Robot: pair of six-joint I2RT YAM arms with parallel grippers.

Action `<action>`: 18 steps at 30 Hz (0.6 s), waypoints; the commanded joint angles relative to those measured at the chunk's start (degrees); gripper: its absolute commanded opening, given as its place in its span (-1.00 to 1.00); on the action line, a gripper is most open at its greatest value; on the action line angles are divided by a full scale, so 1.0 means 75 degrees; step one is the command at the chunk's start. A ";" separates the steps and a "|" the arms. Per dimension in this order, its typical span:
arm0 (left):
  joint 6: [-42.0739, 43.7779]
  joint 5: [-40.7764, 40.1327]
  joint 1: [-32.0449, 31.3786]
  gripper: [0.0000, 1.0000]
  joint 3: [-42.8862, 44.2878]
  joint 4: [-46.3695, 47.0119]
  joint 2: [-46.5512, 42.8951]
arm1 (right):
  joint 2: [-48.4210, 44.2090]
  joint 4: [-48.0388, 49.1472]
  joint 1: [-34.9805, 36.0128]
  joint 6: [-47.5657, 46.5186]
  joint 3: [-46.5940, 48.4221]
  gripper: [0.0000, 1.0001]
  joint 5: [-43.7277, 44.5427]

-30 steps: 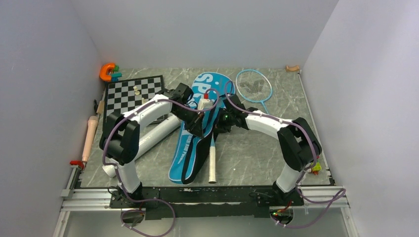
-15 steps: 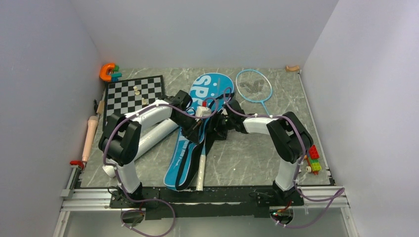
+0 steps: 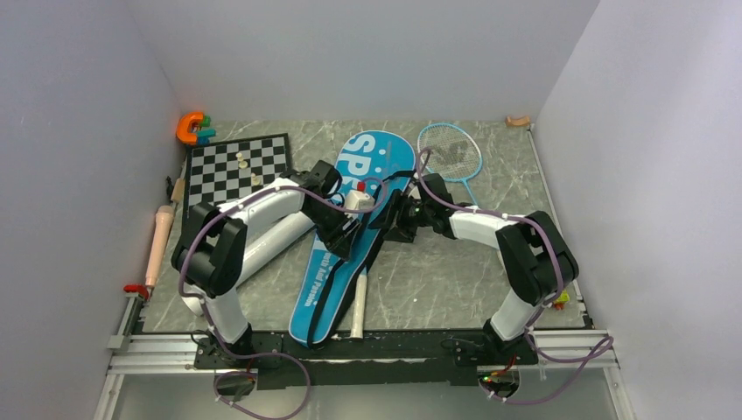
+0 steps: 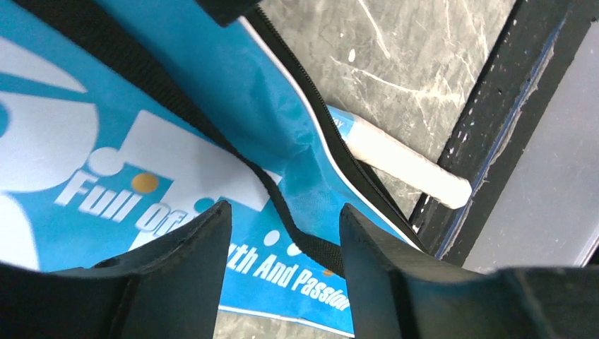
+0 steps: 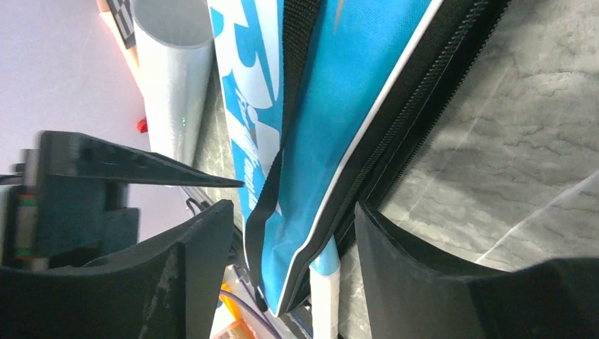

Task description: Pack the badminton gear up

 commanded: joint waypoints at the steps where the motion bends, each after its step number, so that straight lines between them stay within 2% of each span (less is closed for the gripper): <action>1: 0.0054 -0.0660 -0.0013 0.24 0.0621 -0.0329 -0.0749 | 0.0238 0.0343 -0.0028 -0.0121 0.0206 0.26 -0.0067; 4: 0.0001 -0.0816 -0.0033 0.27 0.1110 -0.0688 -0.0935 | 0.0353 0.0382 -0.0057 -0.0133 0.0269 0.19 -0.0026; 6: -0.0035 -0.0786 -0.0107 0.71 0.1402 -0.0841 -0.1078 | 0.0376 0.0402 -0.0076 -0.0131 0.0285 0.17 0.0004; 8: -0.0083 -0.0887 -0.0298 0.77 0.1534 -0.0801 -0.1203 | 0.0309 0.0287 -0.0167 -0.0195 0.0318 0.16 -0.0016; 9: -0.0090 -0.0941 -0.0444 0.87 0.1530 -0.0728 -0.1249 | 0.0208 0.0221 -0.0242 -0.0248 0.0332 0.18 -0.0001; 10: -0.0122 -0.1040 -0.0611 0.97 0.1461 -0.0590 -0.1277 | 0.0060 0.0098 -0.0337 -0.0293 0.0309 0.21 0.0045; 11: -0.0154 -0.1171 -0.0787 0.99 0.1388 -0.0406 -0.1275 | -0.0094 -0.0017 -0.0469 -0.0331 0.0293 0.28 0.0087; 14: -0.0247 -0.1657 -0.1333 0.99 0.1293 0.0072 -0.0969 | -0.0665 -0.0582 -0.0971 -0.0511 0.0308 0.49 0.0298; 18: -0.0442 -0.2546 -0.1676 0.99 0.1805 0.0407 0.0040 | -0.1581 -0.1546 -0.1812 -0.0865 0.0360 0.82 0.0849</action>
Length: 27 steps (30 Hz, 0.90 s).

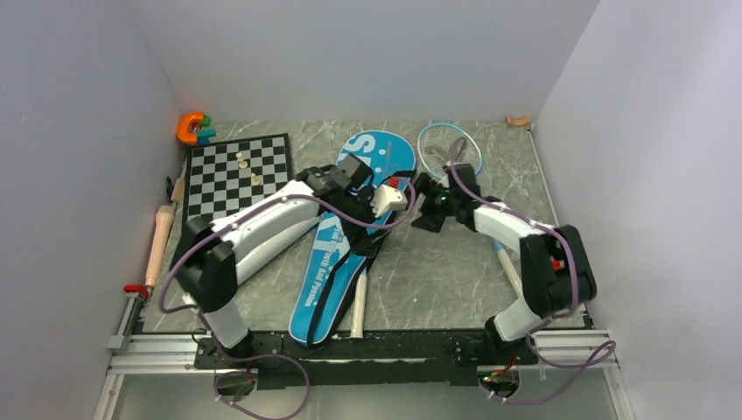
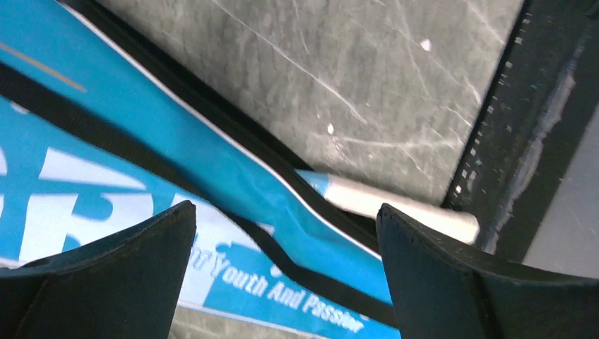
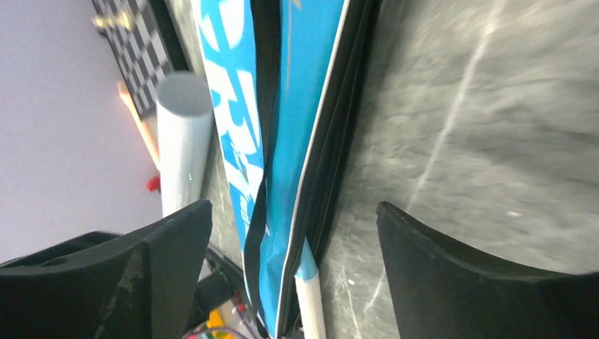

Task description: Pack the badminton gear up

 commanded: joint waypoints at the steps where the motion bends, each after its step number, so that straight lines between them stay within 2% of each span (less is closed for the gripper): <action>1: -0.0357 -0.1278 -0.0301 0.99 0.0642 0.0564 0.1140 | -0.1206 -0.0990 -0.0889 -0.0566 0.0343 0.86 0.0706; 7: -0.0283 -0.2238 -0.0539 0.99 0.1511 0.0849 0.2302 | -0.2181 -0.1740 -0.2072 -0.0927 0.0347 0.93 0.1275; 15: -0.0209 -0.2959 -0.0558 0.98 0.1850 0.0957 0.3191 | -0.2364 -0.2240 -0.2592 -0.1329 0.0499 0.93 0.1860; 16: -0.0167 -0.3080 -0.0553 0.92 0.1885 0.0920 0.3253 | -0.2328 -0.2276 -0.2591 -0.1363 0.0528 0.93 0.1991; 21: 0.0011 -0.3637 -0.0503 0.34 0.1710 0.1060 0.3237 | -0.1788 -0.2701 -0.2596 -0.1622 0.0877 0.93 0.3191; 27: -0.0130 -0.3661 -0.0305 -0.47 0.1620 0.0960 0.2947 | -0.0408 -0.3396 -0.2567 -0.2463 0.2099 0.99 0.4645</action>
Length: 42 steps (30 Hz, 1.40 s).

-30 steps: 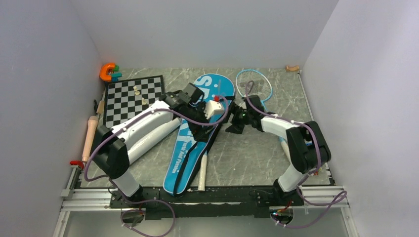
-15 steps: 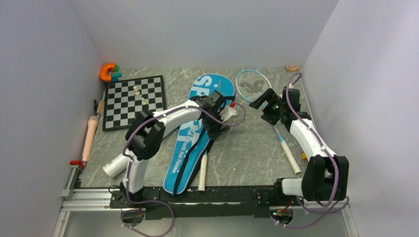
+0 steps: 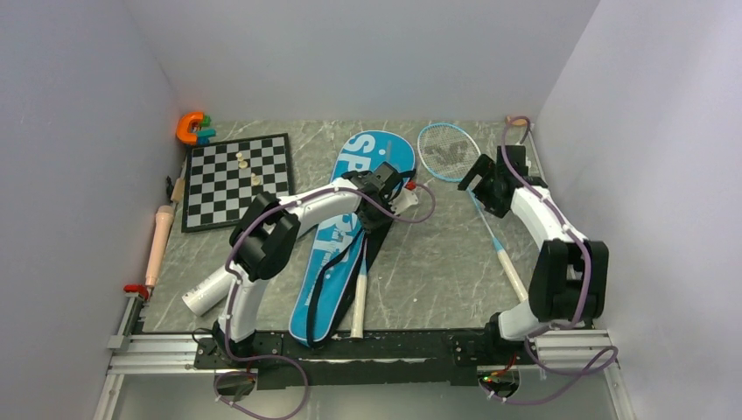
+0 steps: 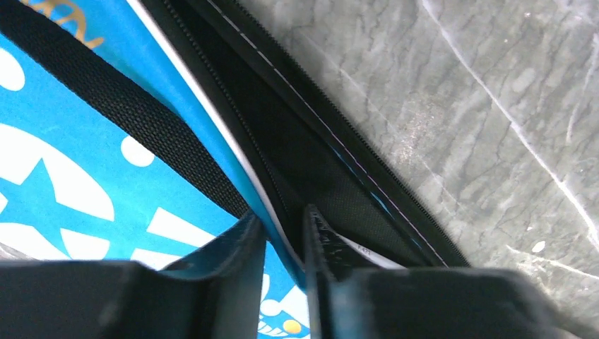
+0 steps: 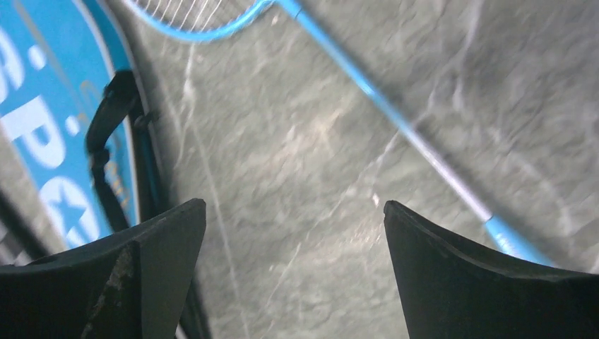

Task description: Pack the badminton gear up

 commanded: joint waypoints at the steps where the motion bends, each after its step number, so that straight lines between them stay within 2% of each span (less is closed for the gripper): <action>1: -0.0048 -0.0302 0.0241 -0.66 0.0035 0.0008 -0.0370 | 0.0912 -0.0537 0.0013 -0.0794 0.1052 0.99 0.1471; 2: -0.0084 -0.0298 0.0256 -0.90 0.0035 -0.0031 -0.0423 | 0.1115 -0.0555 0.0007 -0.0874 0.1152 0.99 0.1578; 3: -0.0121 -0.0298 0.0268 -1.00 0.0035 -0.0075 -0.0475 | 0.1353 -0.0538 0.0026 -0.0972 0.1212 0.99 0.1684; 9: -0.0310 0.0373 0.0467 -1.00 0.0193 -0.0499 -0.0892 | 0.2217 -0.0473 0.0065 -0.1443 0.1519 0.94 0.1762; 14: -0.0488 0.1333 0.0810 -1.00 0.0524 -0.0844 -0.1211 | 0.2658 -0.0504 0.0074 -0.1453 0.1536 0.81 0.1784; 17: -0.0552 0.1930 0.1036 -1.00 0.0560 -0.0934 -0.1392 | 0.2918 -0.0569 0.0081 -0.1392 0.1542 0.61 0.1854; 23: -0.0732 0.2900 0.1454 -1.00 0.0613 -0.1043 -0.1584 | 0.2996 -0.0468 0.0323 -0.1250 0.1413 0.00 0.1624; 26: -0.0842 0.3363 0.1672 -1.00 0.0715 -0.1120 -0.1633 | 0.2809 -0.0478 0.0754 -0.1176 0.1351 -0.55 0.1703; 27: -0.0855 0.3478 0.1747 -1.00 0.0730 -0.1146 -0.1655 | 0.2757 -0.0505 0.0907 -0.1161 0.1333 -0.66 0.1749; 30: -0.0897 0.3672 0.1916 -1.00 0.0684 -0.1112 -0.1740 | 0.2616 -0.0596 0.1373 -0.1079 0.1200 -0.78 0.1935; 33: -0.0938 0.3769 0.2043 -1.00 0.0569 -0.1080 -0.1807 | 0.2350 -0.0589 0.1670 -0.0926 0.0896 -0.99 0.2005; 42: -0.1029 0.3852 0.2234 -1.00 0.0352 -0.0953 -0.1981 | 0.0997 -0.1142 0.2201 -0.0908 0.0559 -1.00 0.2125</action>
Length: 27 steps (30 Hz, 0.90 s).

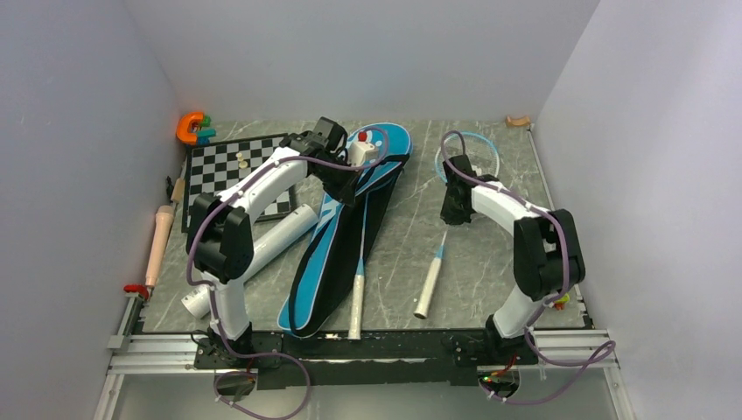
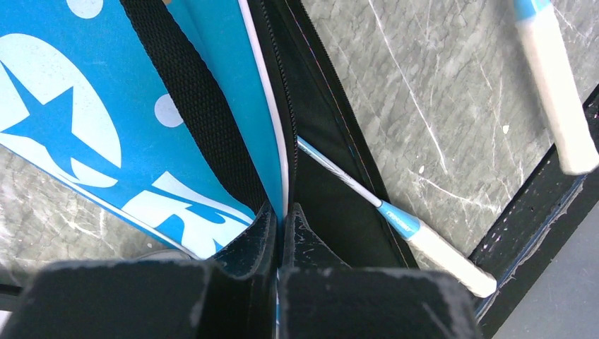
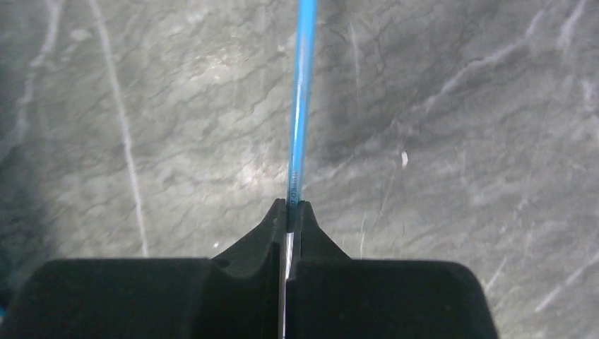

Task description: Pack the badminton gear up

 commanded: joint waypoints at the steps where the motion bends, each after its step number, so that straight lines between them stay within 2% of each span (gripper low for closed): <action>1: -0.0158 0.0447 0.0042 -1.00 0.0057 0.0186 -0.0521 | -0.1197 -0.0481 0.0237 0.0102 0.0036 -1.00 0.0364; 4: -0.0198 0.0389 0.0065 -1.00 0.0023 0.0219 -0.0549 | -0.1893 -0.1086 0.0443 0.0275 -0.0081 -1.00 0.0427; 8: -0.0273 0.0329 0.0071 -1.00 -0.0008 0.0258 -0.0492 | -0.3142 -0.1932 0.0870 0.0685 -0.0500 -1.00 -0.0045; 15: -0.0402 0.0091 0.0102 -1.00 0.0049 0.0310 -0.0341 | -0.5046 -0.4042 0.3034 0.2255 -0.0649 -1.00 -0.0219; 22: -0.0561 -0.0185 0.0093 -1.00 0.0232 0.0308 -0.0218 | -0.5501 -0.6003 0.4878 0.3267 -0.0128 -1.00 -0.0100; 27: -0.0562 -0.0208 0.0096 -1.00 0.0113 0.0345 -0.0302 | -0.5268 -0.6763 0.6082 0.3902 0.0361 -1.00 0.0046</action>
